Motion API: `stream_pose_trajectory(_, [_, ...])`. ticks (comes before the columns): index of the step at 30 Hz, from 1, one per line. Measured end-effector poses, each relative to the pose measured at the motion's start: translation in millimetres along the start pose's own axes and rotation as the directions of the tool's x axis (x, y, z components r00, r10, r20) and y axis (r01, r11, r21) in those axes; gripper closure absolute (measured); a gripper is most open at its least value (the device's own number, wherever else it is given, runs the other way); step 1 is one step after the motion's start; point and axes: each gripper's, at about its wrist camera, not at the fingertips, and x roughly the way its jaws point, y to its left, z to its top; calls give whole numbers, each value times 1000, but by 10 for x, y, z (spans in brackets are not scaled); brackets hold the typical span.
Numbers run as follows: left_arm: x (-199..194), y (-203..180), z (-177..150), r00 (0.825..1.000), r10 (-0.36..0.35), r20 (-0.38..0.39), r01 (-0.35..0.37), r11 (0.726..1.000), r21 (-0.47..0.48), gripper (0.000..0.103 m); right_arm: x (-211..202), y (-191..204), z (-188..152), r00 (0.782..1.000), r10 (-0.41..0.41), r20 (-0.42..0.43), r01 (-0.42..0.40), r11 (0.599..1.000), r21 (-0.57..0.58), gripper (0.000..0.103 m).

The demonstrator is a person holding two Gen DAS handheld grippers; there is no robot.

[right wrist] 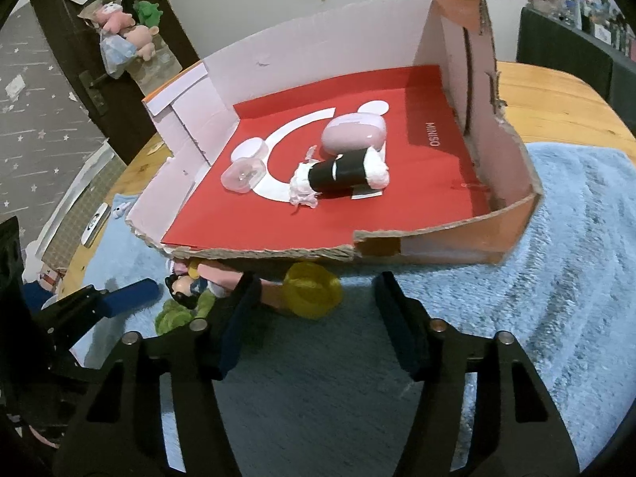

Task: Organize objects
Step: 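Move both grippers down toward the toys on the blue mat, then grasp the green crocheted piece with the left gripper while the right grasps the yellow bottle cap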

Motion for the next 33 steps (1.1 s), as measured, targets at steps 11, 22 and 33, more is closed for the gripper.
stream_pose_trajectory(11, [-10, -60, -21, 1000, -10, -4, 10, 1000, 13, 66, -19, 107, -14, 998, 63, -12, -63, 998, -28, 81])
stream_pose_trajectory(22, [-23, -63, -52, 1000, -4, -6, 4, 1000, 21, 66, -175, 160, -171, 999, 41, 1, -40, 996, -79, 84])
stream_pose_trajectory(33, [3, -62, -126, 1000, -10, -19, 11, 1000, 21, 66, -289, 189, -468, 999, -35, 27, 38, 989, -144, 83])
